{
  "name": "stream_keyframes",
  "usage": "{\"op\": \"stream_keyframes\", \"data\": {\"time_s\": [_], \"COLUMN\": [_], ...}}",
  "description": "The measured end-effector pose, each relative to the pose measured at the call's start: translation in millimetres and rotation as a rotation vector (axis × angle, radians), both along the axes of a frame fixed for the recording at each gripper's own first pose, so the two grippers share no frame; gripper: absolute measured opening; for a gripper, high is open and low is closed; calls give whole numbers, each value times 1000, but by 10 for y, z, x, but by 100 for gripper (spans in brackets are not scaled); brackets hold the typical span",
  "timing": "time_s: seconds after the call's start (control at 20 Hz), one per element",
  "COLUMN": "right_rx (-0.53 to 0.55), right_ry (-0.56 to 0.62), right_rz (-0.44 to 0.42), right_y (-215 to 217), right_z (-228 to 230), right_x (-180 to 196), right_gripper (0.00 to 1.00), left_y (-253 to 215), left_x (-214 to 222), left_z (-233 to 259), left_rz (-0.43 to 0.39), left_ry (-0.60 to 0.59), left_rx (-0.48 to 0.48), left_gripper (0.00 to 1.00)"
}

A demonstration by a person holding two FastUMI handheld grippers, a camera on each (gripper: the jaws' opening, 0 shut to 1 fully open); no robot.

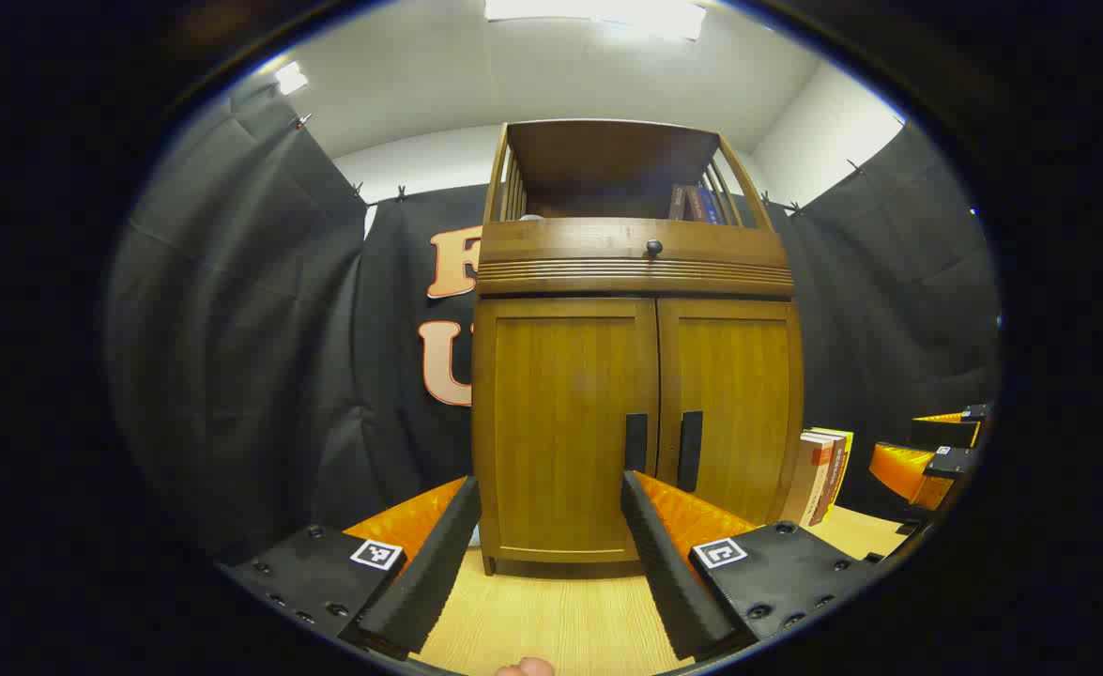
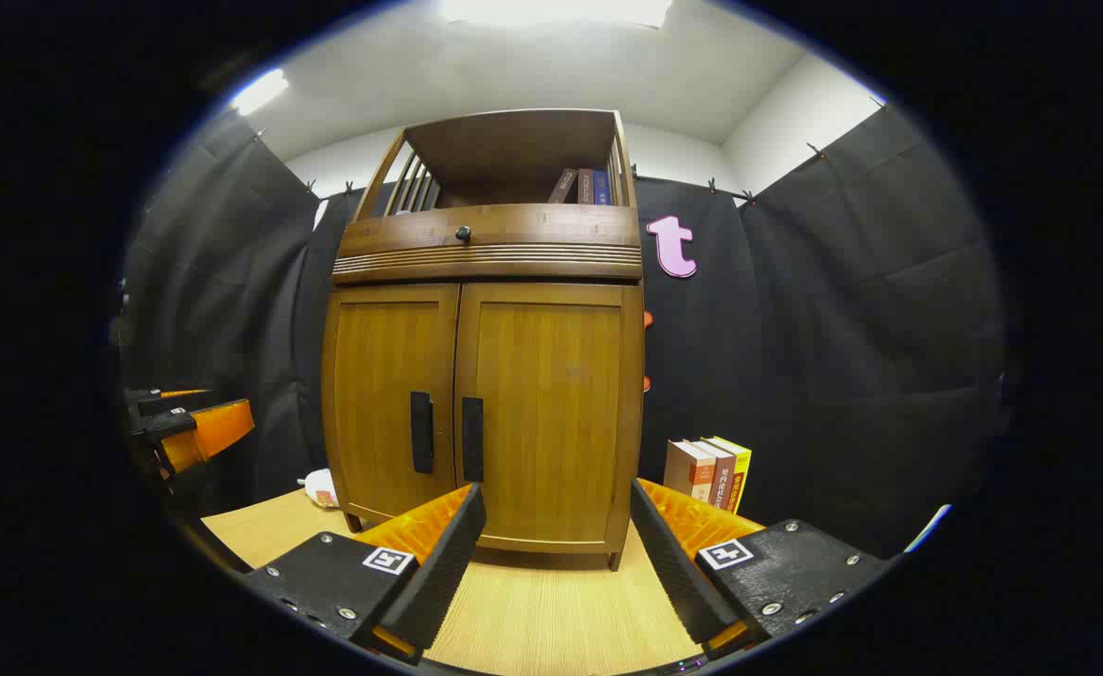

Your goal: Open the right door of the double-door shoe cabinet with the right hand, and open the left door with the left hand.

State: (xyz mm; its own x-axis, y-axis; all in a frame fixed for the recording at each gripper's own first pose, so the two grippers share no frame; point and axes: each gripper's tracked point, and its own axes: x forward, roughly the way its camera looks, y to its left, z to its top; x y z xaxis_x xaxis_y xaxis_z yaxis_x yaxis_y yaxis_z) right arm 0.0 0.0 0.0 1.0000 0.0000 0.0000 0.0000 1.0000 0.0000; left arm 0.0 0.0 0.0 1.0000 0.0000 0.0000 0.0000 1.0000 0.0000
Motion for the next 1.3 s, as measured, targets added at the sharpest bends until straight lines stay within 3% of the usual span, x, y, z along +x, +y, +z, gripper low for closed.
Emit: {"op": "stream_keyframes", "data": {"time_s": [0.35,0.4,0.45,0.65,0.7,0.75,0.95,1.0,1.05,1.3], "right_rx": [6,6,6,5,4,1,-6,-8,-9,-11], "right_ry": [-12,-12,-13,-10,-11,-13,-14,-14,-13,-10], "right_rz": [-16,-18,-19,-19,-18,-19,-19,-19,-18,-15], "right_y": [-68,-66,-66,-48,-37,-34,-21,-19,-14,23], "right_z": [15,8,-2,-18,-16,-4,2,4,7,-2], "right_x": [-21,-19,-18,-13,-16,-10,-4,0,1,10], "right_gripper": [94,99,94,94,99,94,94,99,94,94], "left_y": [-80,-82,-84,-79,-81,-87,-73,-69,-68,-5], "left_x": [-50,-53,-52,-57,-53,-51,-54,-54,-53,-9], "left_z": [7,13,7,2,7,2,5,4,11,13], "left_rz": [-17,-17,-19,-17,-17,-18,-10,-7,-6,8], "left_ry": [-2,-3,-2,4,3,4,5,5,4,0], "left_rx": [1,3,4,6,5,2,-3,-4,-5,8], "left_gripper": [97,96,96,94,96,94,94,96,96,96]}}
